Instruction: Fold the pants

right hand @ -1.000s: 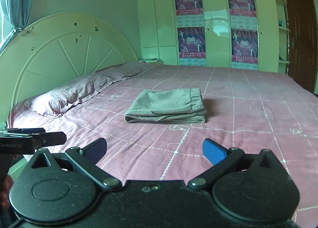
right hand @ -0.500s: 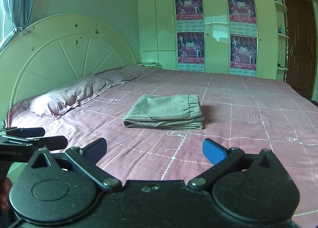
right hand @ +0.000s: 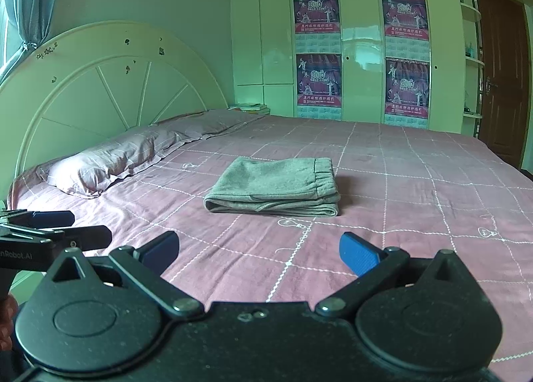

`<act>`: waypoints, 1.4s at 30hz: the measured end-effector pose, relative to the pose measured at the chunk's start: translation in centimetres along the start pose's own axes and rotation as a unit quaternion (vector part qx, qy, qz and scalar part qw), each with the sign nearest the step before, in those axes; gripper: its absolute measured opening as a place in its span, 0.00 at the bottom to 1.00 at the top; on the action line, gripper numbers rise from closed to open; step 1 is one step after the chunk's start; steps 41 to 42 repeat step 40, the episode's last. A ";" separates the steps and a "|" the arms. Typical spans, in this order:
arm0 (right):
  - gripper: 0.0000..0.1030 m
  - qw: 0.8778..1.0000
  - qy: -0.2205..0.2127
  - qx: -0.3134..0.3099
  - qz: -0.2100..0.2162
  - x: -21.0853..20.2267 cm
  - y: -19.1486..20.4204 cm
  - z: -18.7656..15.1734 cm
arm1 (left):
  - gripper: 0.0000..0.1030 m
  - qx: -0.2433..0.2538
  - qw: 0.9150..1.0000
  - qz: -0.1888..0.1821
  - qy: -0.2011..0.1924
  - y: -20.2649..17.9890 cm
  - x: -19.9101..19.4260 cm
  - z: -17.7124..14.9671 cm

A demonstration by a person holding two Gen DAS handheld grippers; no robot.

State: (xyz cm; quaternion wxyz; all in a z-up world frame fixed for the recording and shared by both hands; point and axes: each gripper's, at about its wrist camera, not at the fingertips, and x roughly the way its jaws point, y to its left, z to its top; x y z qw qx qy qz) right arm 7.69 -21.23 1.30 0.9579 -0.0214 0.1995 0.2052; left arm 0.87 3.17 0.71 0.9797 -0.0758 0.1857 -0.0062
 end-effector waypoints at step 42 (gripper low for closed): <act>0.94 1.000 0.002 -0.001 -0.005 0.1 -0.7 -0.5 | 1.00 0.011 1.000 -0.005 -0.027 -0.6 -0.9 0.4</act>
